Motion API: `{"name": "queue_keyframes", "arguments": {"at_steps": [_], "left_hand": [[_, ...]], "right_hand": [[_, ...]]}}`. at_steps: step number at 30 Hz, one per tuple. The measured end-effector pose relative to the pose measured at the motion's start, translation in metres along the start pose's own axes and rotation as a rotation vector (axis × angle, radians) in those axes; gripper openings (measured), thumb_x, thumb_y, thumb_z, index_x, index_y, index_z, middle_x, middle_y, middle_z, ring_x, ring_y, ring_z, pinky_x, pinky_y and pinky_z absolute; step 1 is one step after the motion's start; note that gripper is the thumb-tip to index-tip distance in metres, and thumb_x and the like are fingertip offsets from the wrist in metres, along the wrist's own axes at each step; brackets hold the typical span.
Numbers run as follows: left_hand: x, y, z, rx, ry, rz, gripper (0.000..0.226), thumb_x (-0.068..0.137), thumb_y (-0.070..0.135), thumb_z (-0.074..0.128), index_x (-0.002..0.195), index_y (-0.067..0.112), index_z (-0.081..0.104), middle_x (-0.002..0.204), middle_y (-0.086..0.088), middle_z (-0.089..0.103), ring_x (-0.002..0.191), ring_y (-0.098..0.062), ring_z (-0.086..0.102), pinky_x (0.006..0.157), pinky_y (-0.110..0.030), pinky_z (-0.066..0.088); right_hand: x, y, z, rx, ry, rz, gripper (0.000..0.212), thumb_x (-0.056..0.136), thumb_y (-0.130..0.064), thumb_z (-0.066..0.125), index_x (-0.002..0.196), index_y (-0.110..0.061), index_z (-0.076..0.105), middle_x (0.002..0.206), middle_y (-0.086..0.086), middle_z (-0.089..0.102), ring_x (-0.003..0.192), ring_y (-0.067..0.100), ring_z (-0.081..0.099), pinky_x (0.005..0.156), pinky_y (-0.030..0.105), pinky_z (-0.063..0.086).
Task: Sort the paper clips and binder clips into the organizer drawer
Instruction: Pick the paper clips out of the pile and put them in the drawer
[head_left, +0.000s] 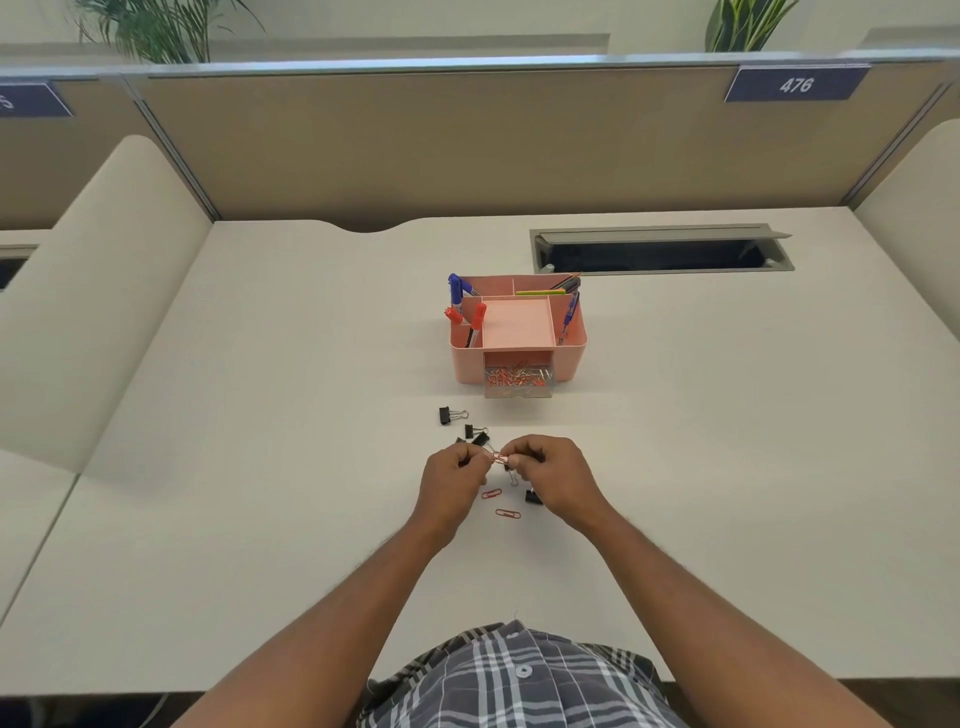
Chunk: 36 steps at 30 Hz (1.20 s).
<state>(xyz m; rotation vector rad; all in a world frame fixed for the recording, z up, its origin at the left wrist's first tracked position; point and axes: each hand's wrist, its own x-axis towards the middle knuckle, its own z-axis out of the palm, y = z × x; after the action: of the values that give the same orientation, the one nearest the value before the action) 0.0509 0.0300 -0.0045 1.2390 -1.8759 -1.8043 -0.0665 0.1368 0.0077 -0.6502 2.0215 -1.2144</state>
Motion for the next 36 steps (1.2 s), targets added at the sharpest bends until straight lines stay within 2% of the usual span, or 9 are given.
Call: {"name": "queue_keyframes", "arguments": {"at_steps": [3, 7, 12, 18, 20, 23, 28, 33, 36], "left_hand": [[0.0, -0.001, -0.001, 0.032, -0.014, 0.019, 0.018, 0.09, 0.016, 0.06, 0.076, 0.008, 0.066, 0.062, 0.002, 0.057, 0.054, -0.009, 0.045, 0.052, -0.021, 0.037], [0.0, -0.001, -0.001, 0.013, -0.01, 0.002, 0.023, 0.089, 0.013, 0.059, 0.067, 0.013, 0.063, 0.059, 0.005, 0.057, 0.053, -0.006, 0.047, 0.053, -0.017, 0.039], [-0.002, -0.001, -0.002, -0.011, -0.043, -0.014, 0.021, 0.09, 0.014, 0.059, 0.069, 0.012, 0.063, 0.061, 0.003, 0.055, 0.052, -0.005, 0.047, 0.056, -0.021, 0.039], [-0.001, -0.001, -0.003, 0.054, -0.003, 0.022, 0.017, 0.089, 0.018, 0.061, 0.074, 0.012, 0.066, 0.064, 0.004, 0.061, 0.057, -0.006, 0.053, 0.058, -0.024, 0.043], [0.0, -0.003, -0.003, 0.115, -0.011, 0.053, 0.015, 0.089, 0.021, 0.062, 0.077, 0.015, 0.068, 0.071, 0.003, 0.066, 0.066, -0.012, 0.06, 0.061, -0.026, 0.048], [0.001, -0.004, -0.004, 0.267, 0.013, 0.123, 0.015, 0.092, 0.023, 0.062, 0.08, 0.015, 0.067, 0.079, 0.003, 0.069, 0.076, -0.016, 0.065, 0.07, -0.029, 0.051], [-0.003, -0.018, -0.012, 0.509, -0.064, 0.258, 0.016, 0.094, 0.006, 0.052, 0.089, 0.014, 0.066, 0.08, 0.004, 0.063, 0.074, -0.014, 0.058, 0.073, -0.031, 0.05], [-0.009, -0.03, -0.016, 0.502, -0.049, 0.238, 0.028, 0.091, 0.003, 0.052, 0.111, 0.022, 0.058, 0.074, 0.006, 0.064, 0.069, -0.015, 0.061, 0.069, -0.033, 0.051], [-0.01, -0.031, -0.014, 0.455, -0.021, 0.212, 0.024, 0.092, 0.003, 0.055, 0.109, 0.017, 0.063, 0.075, 0.006, 0.064, 0.073, -0.017, 0.064, 0.072, -0.035, 0.053]], "right_hand": [[0.001, 0.002, 0.0, -0.011, -0.028, -0.006, 0.016, 0.088, -0.009, 0.064, 0.086, -0.021, 0.075, 0.081, 0.007, 0.073, 0.064, 0.009, 0.057, 0.064, 0.034, 0.053], [-0.001, 0.002, 0.0, -0.04, -0.002, -0.062, 0.017, 0.087, -0.007, 0.063, 0.085, -0.021, 0.073, 0.077, -0.002, 0.07, 0.064, 0.004, 0.055, 0.063, 0.019, 0.046], [-0.001, 0.006, 0.005, -0.189, -0.081, -0.13, 0.029, 0.095, -0.007, 0.051, 0.105, -0.026, 0.07, 0.093, 0.001, 0.063, 0.083, 0.013, 0.058, 0.071, 0.021, 0.047], [-0.001, 0.002, 0.004, -0.004, -0.022, -0.051, 0.023, 0.094, -0.006, 0.055, 0.106, -0.015, 0.071, 0.098, -0.002, 0.07, 0.079, 0.01, 0.064, 0.066, 0.012, 0.049], [0.0, 0.002, 0.005, -0.101, -0.036, -0.084, 0.018, 0.091, -0.013, 0.062, 0.104, -0.018, 0.072, 0.093, -0.006, 0.071, 0.077, 0.005, 0.062, 0.069, 0.018, 0.05], [0.005, 0.004, 0.005, -0.293, -0.006, -0.077, 0.014, 0.09, -0.015, 0.062, 0.099, -0.016, 0.073, 0.091, -0.002, 0.069, 0.079, 0.015, 0.063, 0.074, 0.032, 0.055], [0.003, 0.011, 0.009, -0.636, -0.015, -0.094, 0.013, 0.089, -0.02, 0.057, 0.089, -0.017, 0.07, 0.091, 0.0, 0.071, 0.084, 0.021, 0.062, 0.069, 0.03, 0.046], [-0.001, 0.022, 0.019, -0.815, -0.016, -0.139, 0.016, 0.091, -0.026, 0.057, 0.088, -0.017, 0.068, 0.089, 0.005, 0.068, 0.093, 0.026, 0.056, 0.071, 0.035, 0.047], [-0.002, 0.025, 0.023, -0.929, -0.011, -0.21, 0.021, 0.094, -0.026, 0.052, 0.092, -0.013, 0.068, 0.092, 0.008, 0.067, 0.095, 0.028, 0.055, 0.074, 0.038, 0.049]]}}
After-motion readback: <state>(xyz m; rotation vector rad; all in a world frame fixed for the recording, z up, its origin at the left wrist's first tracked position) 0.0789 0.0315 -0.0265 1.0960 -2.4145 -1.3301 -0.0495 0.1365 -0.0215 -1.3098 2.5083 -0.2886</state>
